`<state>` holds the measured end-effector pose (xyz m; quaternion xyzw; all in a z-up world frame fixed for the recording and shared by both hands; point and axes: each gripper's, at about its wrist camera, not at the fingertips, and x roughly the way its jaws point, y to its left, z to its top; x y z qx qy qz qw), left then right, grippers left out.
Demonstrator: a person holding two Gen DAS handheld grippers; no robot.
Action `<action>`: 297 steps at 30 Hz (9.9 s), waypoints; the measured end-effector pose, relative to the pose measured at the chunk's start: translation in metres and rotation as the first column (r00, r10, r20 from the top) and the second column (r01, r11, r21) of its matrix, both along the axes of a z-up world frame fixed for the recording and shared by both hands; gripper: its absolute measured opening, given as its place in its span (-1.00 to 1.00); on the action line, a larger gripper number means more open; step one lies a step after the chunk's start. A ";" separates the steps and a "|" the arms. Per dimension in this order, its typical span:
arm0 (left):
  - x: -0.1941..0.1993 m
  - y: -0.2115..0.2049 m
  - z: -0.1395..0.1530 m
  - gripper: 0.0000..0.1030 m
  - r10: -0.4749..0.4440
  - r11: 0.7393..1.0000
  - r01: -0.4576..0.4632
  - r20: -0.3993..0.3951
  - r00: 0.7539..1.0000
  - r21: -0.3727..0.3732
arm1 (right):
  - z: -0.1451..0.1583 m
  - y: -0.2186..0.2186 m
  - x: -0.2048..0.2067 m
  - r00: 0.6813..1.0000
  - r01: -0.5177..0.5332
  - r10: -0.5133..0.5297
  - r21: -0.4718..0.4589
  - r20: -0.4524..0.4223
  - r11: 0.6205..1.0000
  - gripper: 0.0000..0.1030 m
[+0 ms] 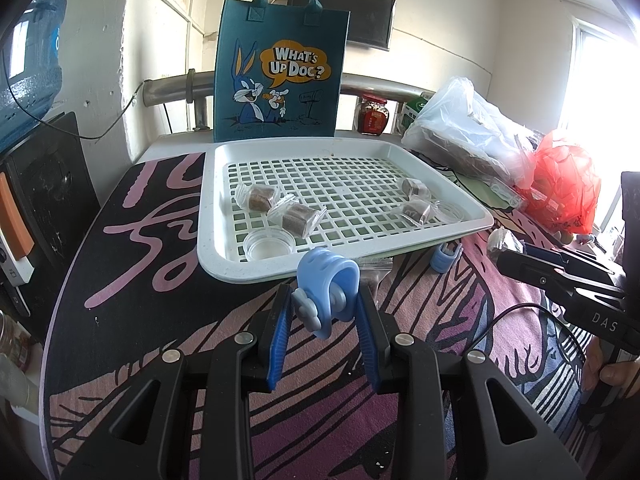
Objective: Organize objects
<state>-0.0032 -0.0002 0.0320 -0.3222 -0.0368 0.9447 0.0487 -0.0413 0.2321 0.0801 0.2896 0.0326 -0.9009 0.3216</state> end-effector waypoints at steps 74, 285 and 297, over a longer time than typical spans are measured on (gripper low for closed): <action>-0.082 -0.030 0.005 -0.42 0.068 0.998 -0.069 0.114 0.991 0.001 | 0.000 0.008 -0.125 0.981 0.078 -0.085 0.042 0.177 0.996 -0.49; -0.005 0.020 -0.003 -0.58 -0.001 1.000 0.001 0.085 0.996 -0.003 | -0.009 0.000 -0.020 0.997 0.008 -0.010 0.026 0.071 1.000 -0.16; -0.006 0.020 -0.003 -0.58 -0.001 1.000 0.001 0.085 0.996 -0.003 | -0.009 0.000 -0.020 0.997 0.008 -0.010 0.025 0.072 1.000 -0.16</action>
